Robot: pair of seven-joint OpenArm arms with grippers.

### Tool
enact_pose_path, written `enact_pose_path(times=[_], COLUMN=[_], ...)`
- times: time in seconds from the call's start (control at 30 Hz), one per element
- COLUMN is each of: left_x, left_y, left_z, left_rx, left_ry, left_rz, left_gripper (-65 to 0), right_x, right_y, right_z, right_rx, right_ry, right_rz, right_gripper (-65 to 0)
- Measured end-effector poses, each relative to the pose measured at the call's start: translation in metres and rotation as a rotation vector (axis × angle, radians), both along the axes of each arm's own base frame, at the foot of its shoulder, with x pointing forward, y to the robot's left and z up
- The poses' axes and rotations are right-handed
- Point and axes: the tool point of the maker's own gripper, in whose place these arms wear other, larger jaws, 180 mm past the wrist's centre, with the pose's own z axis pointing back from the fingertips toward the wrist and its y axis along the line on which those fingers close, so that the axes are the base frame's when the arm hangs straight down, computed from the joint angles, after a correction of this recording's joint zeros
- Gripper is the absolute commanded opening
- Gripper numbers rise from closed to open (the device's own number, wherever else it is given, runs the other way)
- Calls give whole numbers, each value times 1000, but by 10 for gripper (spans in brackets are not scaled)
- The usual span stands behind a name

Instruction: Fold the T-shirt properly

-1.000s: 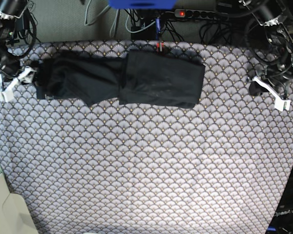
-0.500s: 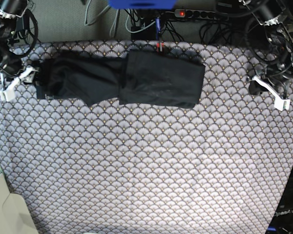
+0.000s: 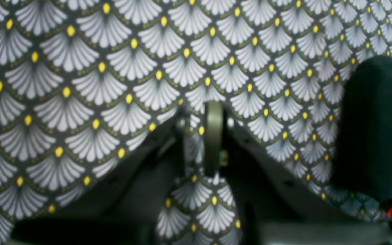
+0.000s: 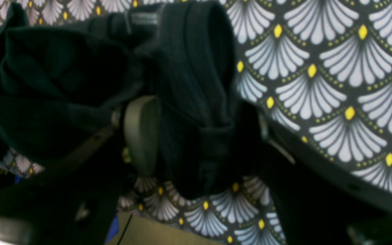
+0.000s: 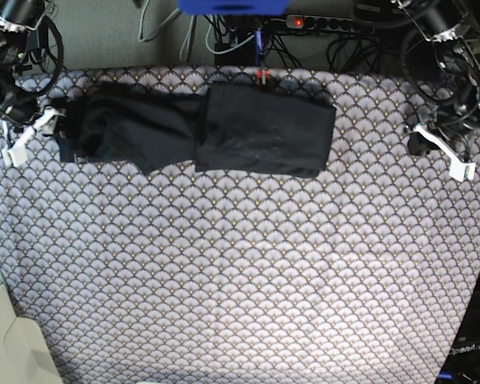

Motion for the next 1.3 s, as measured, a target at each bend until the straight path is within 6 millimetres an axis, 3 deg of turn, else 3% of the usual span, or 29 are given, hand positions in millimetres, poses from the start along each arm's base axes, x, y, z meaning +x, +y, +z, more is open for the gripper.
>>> enact_pose_path(times=[0.4,0.6,0.77,0.97,1.3], left_x=[-1,-1,-1,-2,-1], left_y=[-5,-5,-5,-5,-5], left_z=[-3,-3,-3,-3,-2], left_rx=[-13,-14,-14,-12,-12], left_ry=[2,2,2,5,3], left_rz=[2,1,1,0,0], left_gripper=[-583,-583,-583,-583,-583], right_x=[1,6,11,13,23], right_y=[1,9,29,32,13], right_z=[0,2,12,15,28], right_rx=[-6,12,139,162,113], right_ry=[46,30,-28,-39,-63], right_rz=[32,50,48,52,58], right_gripper=[-287,-173,-170,-170,-170])
